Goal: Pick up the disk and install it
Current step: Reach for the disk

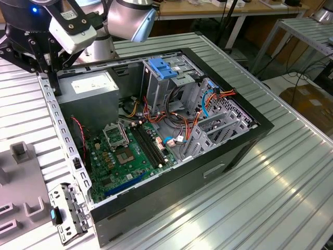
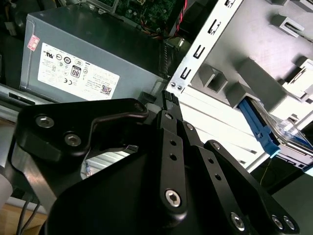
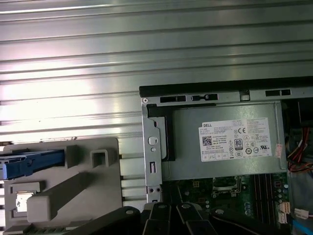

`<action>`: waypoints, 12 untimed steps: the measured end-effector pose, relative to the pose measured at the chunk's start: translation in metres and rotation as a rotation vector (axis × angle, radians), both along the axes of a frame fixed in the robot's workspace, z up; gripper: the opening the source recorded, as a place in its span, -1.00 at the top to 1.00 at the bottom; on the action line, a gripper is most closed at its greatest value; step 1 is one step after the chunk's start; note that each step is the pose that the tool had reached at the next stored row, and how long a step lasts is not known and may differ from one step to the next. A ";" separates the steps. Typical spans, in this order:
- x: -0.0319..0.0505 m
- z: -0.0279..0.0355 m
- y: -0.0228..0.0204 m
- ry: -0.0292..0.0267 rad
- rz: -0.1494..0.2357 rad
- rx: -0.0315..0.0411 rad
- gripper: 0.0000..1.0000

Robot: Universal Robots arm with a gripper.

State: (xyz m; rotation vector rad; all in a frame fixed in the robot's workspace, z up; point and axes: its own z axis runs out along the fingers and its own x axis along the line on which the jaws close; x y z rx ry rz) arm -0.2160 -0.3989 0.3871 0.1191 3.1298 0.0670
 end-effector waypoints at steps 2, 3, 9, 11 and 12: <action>-0.0014 -0.0002 0.0000 0.0009 0.000 0.0000 0.79; -0.0028 -0.0003 0.0000 0.0018 0.000 0.0000 0.79; -0.0079 -0.0007 0.0000 0.0045 0.000 0.0000 0.79; -0.0095 -0.0009 0.0000 0.0052 0.000 0.0000 0.79; -0.0102 -0.0009 0.0000 0.0055 0.000 0.0000 0.79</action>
